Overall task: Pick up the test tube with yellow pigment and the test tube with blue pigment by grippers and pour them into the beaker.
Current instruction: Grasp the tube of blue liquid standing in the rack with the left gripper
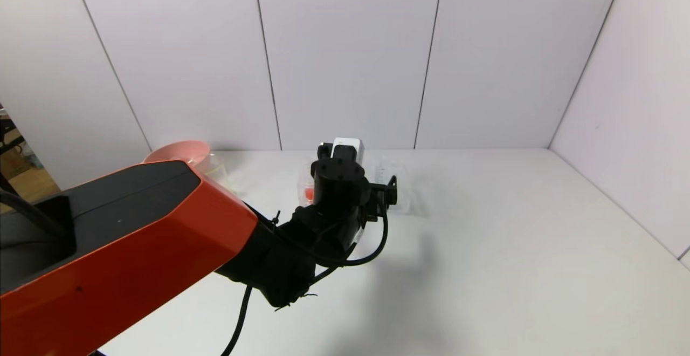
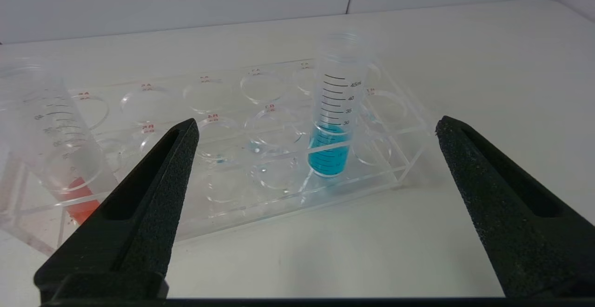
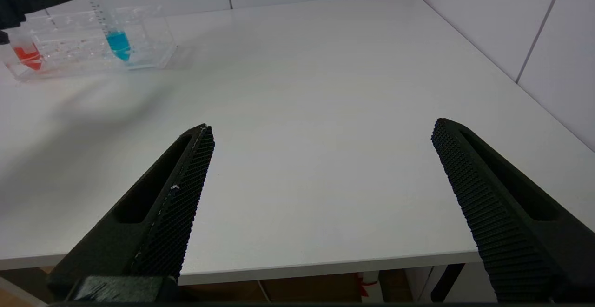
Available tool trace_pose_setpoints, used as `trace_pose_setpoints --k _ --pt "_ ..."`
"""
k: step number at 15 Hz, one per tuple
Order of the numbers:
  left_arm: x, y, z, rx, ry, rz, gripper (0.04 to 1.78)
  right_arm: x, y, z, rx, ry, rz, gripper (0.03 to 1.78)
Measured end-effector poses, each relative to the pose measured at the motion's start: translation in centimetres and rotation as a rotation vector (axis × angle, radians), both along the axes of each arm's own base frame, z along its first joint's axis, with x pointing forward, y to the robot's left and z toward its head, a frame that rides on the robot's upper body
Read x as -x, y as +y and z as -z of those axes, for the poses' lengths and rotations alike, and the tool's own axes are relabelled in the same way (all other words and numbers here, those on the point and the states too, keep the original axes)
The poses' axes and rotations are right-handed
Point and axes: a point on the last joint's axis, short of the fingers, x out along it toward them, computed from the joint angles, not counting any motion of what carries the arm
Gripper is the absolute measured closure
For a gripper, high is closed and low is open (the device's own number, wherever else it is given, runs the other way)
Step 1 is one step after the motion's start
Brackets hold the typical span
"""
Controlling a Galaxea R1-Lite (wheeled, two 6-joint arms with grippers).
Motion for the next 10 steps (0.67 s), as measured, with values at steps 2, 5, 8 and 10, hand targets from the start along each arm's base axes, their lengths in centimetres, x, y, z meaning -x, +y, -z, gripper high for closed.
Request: trace_pose_setpoints --k 2,5,8,10 --pt "-0.6 -0.7 0.7 -0.013 -0.003 0.001 0.04 0.0 0.0 0.0 0.0 0.0 0.0 0.1" --pt "-1.7 -1.7 1.2 -0.019 -0.017 -0.003 0.04 0.0 0.0 0.0 0.0 0.0 0.0 0.1" --pt "-2.9 -2.4 1.6 -0.021 -0.016 -0.01 0.04 0.0 0.0 0.0 0.0 0.0 0.0 0.1" --pt "-3.6 -2.5 2.0 -0.024 -0.013 -0.018 0.04 0.0 0.0 0.0 0.0 0.0 0.0 0.1"
